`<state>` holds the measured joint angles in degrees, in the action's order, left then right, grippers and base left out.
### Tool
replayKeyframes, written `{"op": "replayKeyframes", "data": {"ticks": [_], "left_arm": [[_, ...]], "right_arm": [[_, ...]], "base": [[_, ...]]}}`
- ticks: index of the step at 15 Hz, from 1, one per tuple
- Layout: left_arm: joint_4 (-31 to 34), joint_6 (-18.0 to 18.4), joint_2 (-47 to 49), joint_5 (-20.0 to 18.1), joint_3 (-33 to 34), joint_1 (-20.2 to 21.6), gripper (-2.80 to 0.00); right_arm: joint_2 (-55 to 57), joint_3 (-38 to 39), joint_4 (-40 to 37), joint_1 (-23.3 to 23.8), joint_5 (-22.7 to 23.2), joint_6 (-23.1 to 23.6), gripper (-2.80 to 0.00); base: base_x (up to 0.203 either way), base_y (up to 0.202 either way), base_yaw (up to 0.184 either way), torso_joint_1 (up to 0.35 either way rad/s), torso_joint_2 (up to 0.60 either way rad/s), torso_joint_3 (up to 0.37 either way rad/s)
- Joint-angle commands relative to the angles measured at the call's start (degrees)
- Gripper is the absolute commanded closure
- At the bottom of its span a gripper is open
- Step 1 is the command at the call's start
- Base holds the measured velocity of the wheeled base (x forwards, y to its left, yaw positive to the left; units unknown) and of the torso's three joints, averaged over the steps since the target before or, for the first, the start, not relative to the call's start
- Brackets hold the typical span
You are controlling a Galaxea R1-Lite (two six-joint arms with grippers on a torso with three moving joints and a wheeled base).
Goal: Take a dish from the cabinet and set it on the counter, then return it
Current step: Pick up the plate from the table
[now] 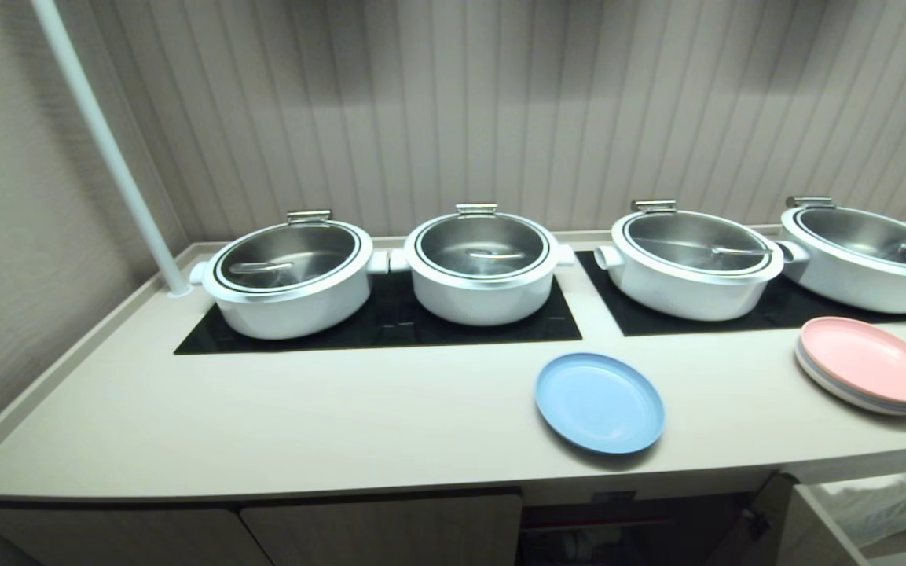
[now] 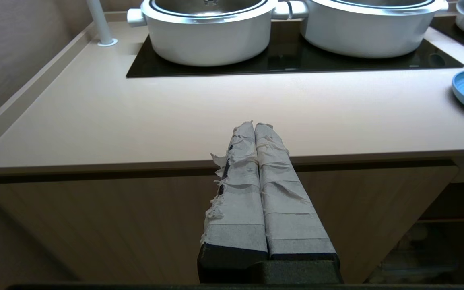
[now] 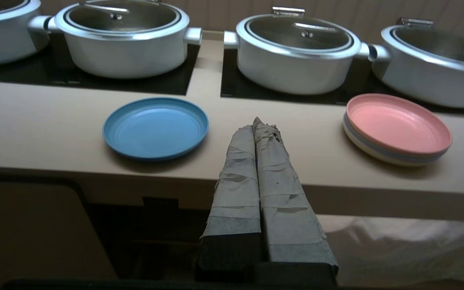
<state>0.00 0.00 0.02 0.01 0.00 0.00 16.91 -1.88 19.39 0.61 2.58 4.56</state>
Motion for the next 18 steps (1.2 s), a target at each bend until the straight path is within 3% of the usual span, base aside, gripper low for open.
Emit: {"op": "replayKeyframes", "data": {"ticks": [1,2,18], "left_arm": [[0.0,0.0,0.0,0.0,0.0,0.0,0.00],[0.0,0.0,0.0,0.0,0.0,0.0,0.00],[0.0,0.0,0.0,0.0,0.0,0.0,0.00]], "right_arm": [[-15.8,-0.7,-20.8,-0.3,-0.7,-0.8,0.00],[-16.9,-0.6,-24.7,-0.4,-1.2,-1.6,0.00],[-16.9,1.3,-20.9,-0.5,-1.4,-1.4,0.00]], "base": [[0.000,0.000,0.000,0.000,0.00,0.000],[0.000,0.000,0.000,0.000,0.00,0.000],[0.000,0.000,0.000,0.000,0.00,0.000]]}}
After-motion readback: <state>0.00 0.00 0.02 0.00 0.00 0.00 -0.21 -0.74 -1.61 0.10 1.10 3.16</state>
